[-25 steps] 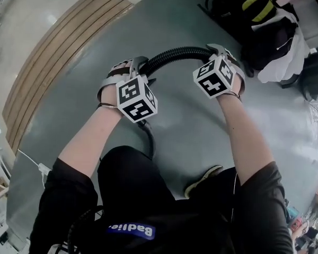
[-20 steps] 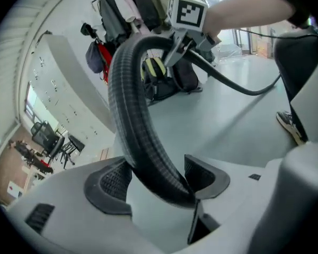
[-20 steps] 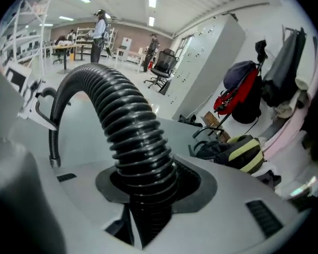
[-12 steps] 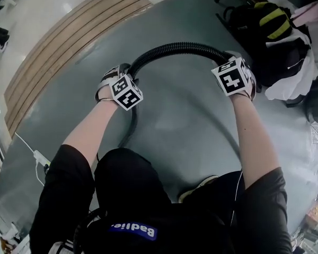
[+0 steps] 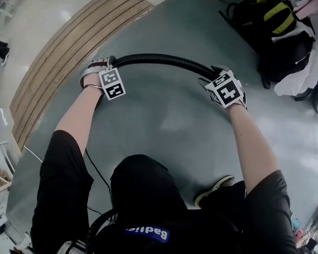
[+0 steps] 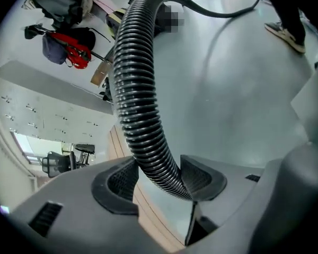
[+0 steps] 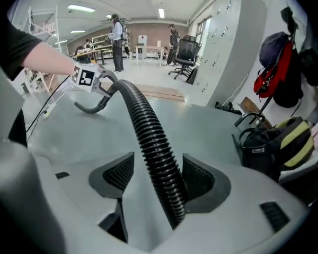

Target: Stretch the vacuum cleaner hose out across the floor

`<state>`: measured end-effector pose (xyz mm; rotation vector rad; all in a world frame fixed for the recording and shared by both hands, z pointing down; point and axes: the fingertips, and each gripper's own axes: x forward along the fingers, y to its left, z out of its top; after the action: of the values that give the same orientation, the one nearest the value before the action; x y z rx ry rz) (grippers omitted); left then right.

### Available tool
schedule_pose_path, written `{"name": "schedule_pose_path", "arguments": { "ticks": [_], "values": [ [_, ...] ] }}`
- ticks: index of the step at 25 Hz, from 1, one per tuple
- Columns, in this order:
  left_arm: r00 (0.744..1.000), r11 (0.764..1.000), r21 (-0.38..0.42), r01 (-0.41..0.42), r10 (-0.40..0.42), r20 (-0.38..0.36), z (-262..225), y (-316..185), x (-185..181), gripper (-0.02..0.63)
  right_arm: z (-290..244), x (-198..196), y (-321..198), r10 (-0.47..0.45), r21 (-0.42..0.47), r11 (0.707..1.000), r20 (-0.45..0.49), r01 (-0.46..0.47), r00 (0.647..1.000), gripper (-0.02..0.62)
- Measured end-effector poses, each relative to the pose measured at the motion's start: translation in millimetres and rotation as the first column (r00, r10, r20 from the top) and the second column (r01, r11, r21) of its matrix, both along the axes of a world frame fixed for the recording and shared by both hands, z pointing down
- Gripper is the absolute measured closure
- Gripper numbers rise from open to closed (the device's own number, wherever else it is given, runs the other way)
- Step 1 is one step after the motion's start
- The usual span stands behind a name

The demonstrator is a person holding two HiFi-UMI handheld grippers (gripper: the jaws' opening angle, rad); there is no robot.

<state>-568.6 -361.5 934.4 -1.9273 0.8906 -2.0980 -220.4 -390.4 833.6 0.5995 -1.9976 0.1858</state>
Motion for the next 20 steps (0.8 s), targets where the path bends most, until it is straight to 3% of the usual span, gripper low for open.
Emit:
{"name": "schedule_pose_path", "arguments": {
  "ticks": [4, 7, 9, 20],
  "values": [
    [0.998, 0.995, -0.088, -0.052, 0.054, 0.019, 27, -11, -24, 0.35, 11, -10, 18, 0.013, -0.017, 1.0, 0.007, -0.013, 1.0, 0.327],
    [0.996, 0.992, -0.098, -0.083, 0.087, 0.029, 40, -19, -37, 0.35, 10, -20, 27, 0.012, -0.007, 1.0, 0.026, -0.012, 1.0, 0.327],
    [0.997, 0.993, -0.094, -0.075, 0.075, -0.003, 44, -25, -35, 0.345, 8, -21, 30, 0.004, 0.01, 1.0, 0.03, -0.005, 1.0, 0.327],
    [0.991, 0.994, -0.074, -0.075, 0.065, -0.12, 28, -37, 50, 0.342, -4, 24, 14, 0.008, 0.06, 0.998, 0.04, -0.011, 0.999, 0.327]
  ]
}}
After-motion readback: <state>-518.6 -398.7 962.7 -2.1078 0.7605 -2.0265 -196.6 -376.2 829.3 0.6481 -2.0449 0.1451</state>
